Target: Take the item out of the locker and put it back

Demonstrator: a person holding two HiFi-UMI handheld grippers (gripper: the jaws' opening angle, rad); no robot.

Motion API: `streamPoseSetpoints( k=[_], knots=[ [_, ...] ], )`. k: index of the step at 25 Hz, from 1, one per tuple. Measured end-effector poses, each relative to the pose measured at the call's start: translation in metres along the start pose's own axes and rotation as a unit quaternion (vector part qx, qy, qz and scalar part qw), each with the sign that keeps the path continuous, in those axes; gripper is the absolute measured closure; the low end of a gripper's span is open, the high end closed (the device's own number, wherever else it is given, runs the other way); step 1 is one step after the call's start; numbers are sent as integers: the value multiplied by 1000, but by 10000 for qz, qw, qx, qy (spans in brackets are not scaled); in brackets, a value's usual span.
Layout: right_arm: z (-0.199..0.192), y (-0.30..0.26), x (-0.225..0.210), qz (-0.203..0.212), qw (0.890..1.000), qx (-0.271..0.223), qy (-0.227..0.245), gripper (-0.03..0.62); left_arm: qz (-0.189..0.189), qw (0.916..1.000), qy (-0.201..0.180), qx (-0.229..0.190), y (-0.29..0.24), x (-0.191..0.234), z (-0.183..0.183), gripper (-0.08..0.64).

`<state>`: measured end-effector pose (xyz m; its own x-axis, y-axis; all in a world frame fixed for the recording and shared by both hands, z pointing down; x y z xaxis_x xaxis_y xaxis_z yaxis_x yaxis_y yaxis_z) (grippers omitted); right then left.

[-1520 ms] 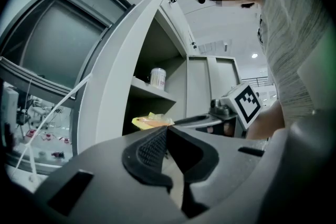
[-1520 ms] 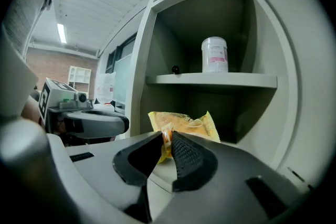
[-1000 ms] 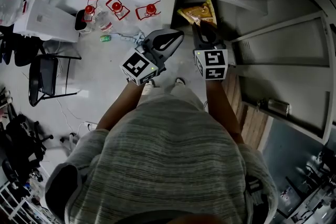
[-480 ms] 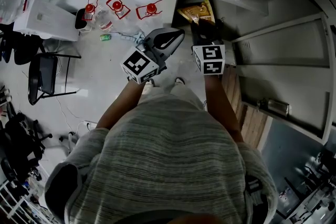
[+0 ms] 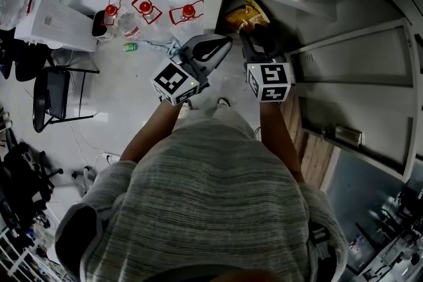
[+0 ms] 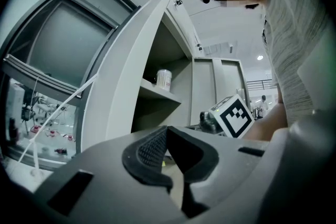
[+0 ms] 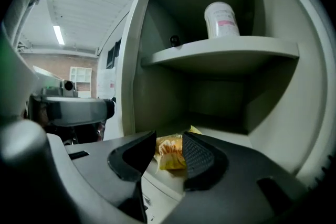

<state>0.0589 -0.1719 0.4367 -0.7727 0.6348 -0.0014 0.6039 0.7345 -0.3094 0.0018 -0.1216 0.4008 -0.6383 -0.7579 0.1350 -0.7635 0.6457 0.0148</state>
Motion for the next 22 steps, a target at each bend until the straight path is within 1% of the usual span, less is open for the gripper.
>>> streamPoseSetpoints(
  k=[6, 11, 14, 18, 22],
  knots=[
    [36, 22, 4, 4, 9990, -447, -72, 443, -60, 9999, 46, -91, -5, -3, 13, 554],
    [76, 39, 3, -73, 9958, -900, 129, 443, -125, 9998, 32, -148, -8, -7, 25, 554],
    [99, 44, 5, -50, 9932, -1135, 254, 443, -174, 9996, 14, -205, -9, -9, 32, 554],
    [120, 44, 5, -55, 9905, -1329, 350, 443, -244, 9994, 30, -233, -10, -10, 36, 554],
    [132, 40, 4, -112, 9899, -1326, 495, 443, -315, 9992, 17, -241, -11, -12, 40, 554]
  ],
)
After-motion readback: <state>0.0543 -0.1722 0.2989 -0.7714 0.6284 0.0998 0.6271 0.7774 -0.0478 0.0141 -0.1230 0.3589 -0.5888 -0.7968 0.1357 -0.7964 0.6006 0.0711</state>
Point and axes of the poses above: the fingertips, and each gripper's own axes: y backward along the fingers, x to its left, z out of its top, the point moved 1 cm from there along y, backward along the fingers, and after that the axes turned 9 degrees about z, right-handed, at the moved point
